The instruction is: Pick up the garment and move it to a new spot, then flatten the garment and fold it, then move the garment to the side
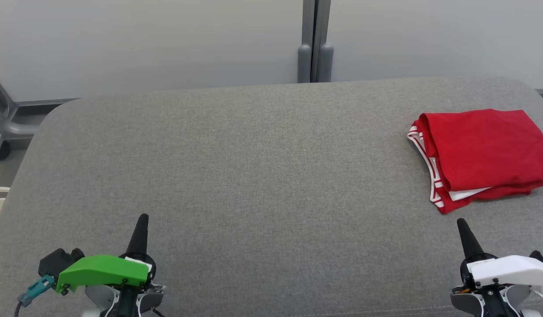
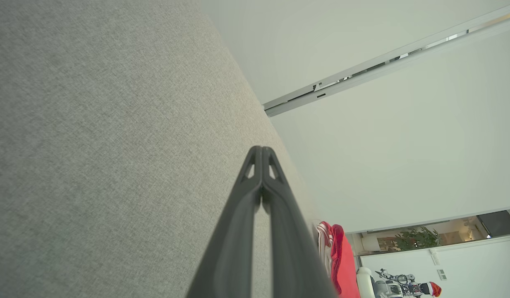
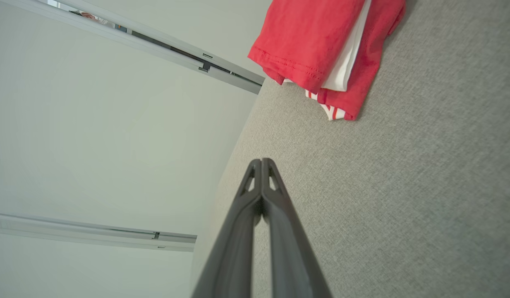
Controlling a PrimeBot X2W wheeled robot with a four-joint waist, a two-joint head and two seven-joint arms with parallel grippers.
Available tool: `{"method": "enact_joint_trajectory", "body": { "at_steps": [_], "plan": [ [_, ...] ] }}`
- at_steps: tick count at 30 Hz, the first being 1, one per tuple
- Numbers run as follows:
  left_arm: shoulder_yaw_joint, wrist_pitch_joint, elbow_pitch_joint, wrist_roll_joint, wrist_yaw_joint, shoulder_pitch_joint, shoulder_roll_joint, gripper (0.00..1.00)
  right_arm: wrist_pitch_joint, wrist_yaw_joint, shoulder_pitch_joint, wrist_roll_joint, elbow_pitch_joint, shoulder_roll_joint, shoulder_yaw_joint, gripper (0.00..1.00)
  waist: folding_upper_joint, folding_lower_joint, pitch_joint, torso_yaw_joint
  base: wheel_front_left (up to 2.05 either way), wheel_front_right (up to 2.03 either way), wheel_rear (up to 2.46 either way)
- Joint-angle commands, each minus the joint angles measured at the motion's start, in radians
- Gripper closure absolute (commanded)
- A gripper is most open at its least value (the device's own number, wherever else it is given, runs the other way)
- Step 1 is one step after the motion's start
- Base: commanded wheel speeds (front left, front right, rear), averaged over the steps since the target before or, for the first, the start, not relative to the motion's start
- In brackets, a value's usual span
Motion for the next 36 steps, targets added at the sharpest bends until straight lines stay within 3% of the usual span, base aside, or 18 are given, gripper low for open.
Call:
{"method": "enact_joint_trajectory", "body": {
  "at_steps": [1, 36],
  "plan": [
    [0.011, 0.006, -0.005, -0.016, -0.009, -0.03, -0.002, 1.0, 0.005, 0.0, -0.016, 0.027, -0.016, -0.006, -0.007, 1.0, 0.0, 0.0, 0.001, -0.001, 0.0, 0.0, 0.0],
    [0.074, 0.067, 0.025, -0.225, -0.069, -0.09, -0.054, 1.0, 0.065, 0.0, -0.02, 0.303, -0.054, -0.007, -0.067, 1.0, 0.0, 0.0, 0.023, -0.017, 0.0, 0.0, 0.0]
  ]
}}
